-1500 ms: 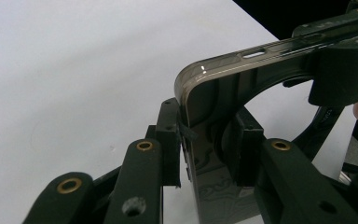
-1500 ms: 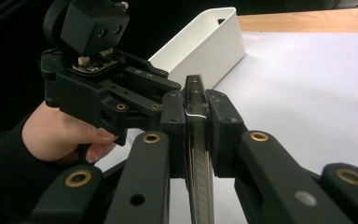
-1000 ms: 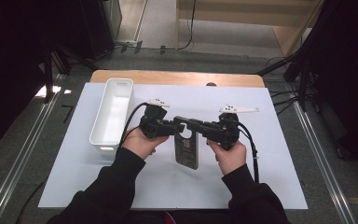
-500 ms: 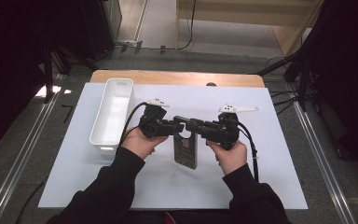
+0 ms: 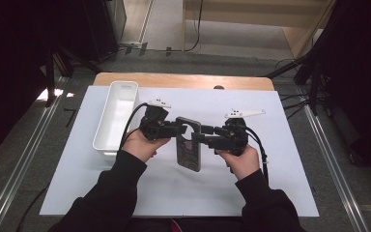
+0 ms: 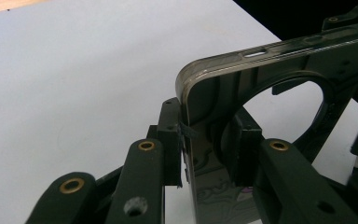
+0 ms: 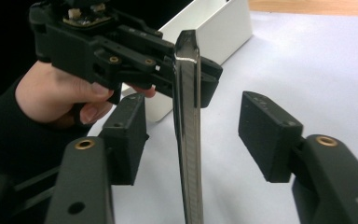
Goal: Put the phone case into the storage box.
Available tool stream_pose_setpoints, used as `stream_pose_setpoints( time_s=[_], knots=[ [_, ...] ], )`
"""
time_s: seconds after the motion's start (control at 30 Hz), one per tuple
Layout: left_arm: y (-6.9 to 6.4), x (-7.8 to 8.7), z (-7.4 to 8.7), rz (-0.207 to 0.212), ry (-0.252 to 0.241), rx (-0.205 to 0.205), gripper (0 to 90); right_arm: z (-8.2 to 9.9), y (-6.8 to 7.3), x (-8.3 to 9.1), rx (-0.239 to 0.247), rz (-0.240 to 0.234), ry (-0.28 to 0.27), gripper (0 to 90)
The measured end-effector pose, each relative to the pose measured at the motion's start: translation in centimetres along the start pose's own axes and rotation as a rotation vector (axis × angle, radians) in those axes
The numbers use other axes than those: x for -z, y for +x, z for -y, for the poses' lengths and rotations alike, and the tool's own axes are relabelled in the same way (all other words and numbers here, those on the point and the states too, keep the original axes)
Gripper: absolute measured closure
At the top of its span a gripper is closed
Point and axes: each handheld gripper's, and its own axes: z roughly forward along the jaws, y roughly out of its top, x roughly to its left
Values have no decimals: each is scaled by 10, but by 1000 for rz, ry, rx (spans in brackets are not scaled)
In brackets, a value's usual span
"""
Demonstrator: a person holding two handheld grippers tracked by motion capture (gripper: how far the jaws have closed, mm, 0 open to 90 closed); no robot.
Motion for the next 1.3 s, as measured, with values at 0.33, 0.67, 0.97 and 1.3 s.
stream_pose_setpoints(
  time_s=[0.33, 0.67, 0.97, 1.3],
  knots=[
    [1, 3, -1, -15, 8, -19, 709, 5, -1, 1, 46, -28, 69, 337],
    [2, 8, -3, -11, 6, -29, 709, 13, -9, 7, 89, 9, 81, 309],
    [1, 9, -4, -7, 9, -34, 708, 26, -18, 17, 89, 32, 71, 271],
    [2, 12, -5, -4, 5, -40, 708, 39, -24, 27, 91, 50, 87, 271]
  ],
)
